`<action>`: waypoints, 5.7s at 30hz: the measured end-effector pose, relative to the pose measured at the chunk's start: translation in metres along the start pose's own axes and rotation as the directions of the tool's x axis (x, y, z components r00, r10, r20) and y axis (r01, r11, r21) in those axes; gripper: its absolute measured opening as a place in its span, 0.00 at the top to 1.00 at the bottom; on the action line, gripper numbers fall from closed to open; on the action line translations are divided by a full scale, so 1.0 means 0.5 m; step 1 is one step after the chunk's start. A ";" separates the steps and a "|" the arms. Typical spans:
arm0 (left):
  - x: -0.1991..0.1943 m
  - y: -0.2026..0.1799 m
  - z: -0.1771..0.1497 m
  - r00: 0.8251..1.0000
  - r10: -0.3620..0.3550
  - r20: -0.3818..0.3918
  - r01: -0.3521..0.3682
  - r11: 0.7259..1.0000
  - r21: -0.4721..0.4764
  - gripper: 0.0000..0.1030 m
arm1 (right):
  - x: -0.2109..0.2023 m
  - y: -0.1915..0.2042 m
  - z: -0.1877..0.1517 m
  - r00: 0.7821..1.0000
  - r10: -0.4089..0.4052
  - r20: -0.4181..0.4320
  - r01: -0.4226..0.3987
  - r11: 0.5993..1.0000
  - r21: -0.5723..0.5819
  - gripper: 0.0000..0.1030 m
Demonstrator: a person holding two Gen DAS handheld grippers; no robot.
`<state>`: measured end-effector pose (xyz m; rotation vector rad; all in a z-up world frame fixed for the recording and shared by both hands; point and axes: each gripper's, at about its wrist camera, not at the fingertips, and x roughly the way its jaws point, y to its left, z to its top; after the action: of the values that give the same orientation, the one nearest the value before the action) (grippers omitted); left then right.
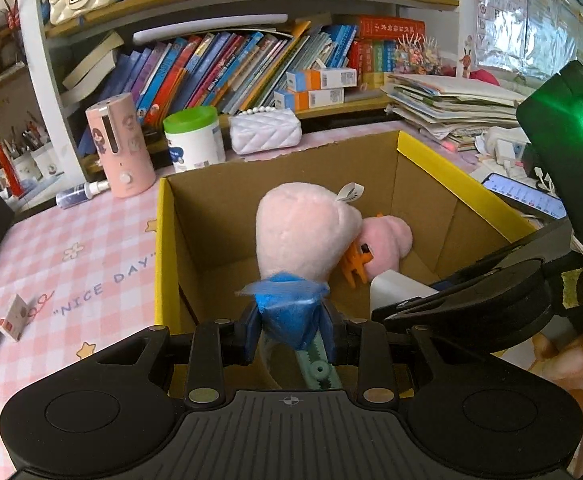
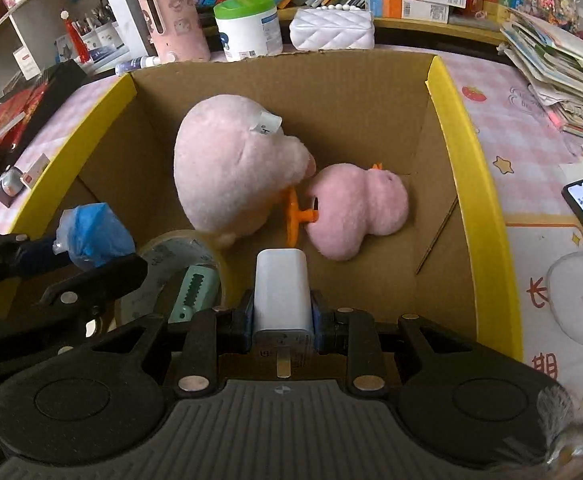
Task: Organize objects
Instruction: 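Lower the blue pouch and white charger into the yellow box, then open both grippers and lift them out of the yellow box, then move both tools toward the grey toy truck and small white box, then grasp the small white box with the right gripper while the left approaches the toy truck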
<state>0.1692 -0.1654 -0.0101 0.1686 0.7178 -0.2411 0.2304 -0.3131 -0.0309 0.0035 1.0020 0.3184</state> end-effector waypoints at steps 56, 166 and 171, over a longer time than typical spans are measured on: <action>-0.261 0.145 -0.248 0.999 0.043 0.011 -0.043 0.996 -0.076 0.08 | -0.175 0.307 -0.248 0.933 -0.293 0.210 0.258 0.949 0.181 0.06; 0.025 0.670 -0.158 0.894 0.380 -0.238 -0.445 0.812 -0.378 0.08 | 0.390 0.690 0.274 0.972 0.236 -0.023 -0.236 0.955 -0.180 0.55; 0.051 0.677 -0.145 0.898 0.371 -0.235 -0.436 0.818 -0.375 0.08 | 0.383 0.680 0.286 0.966 0.258 -0.017 -0.257 0.950 -0.180 0.87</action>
<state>0.2355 0.1720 -0.0572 -0.0763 0.8505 0.3440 0.3550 0.0821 -0.0614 -0.0293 0.9639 0.6477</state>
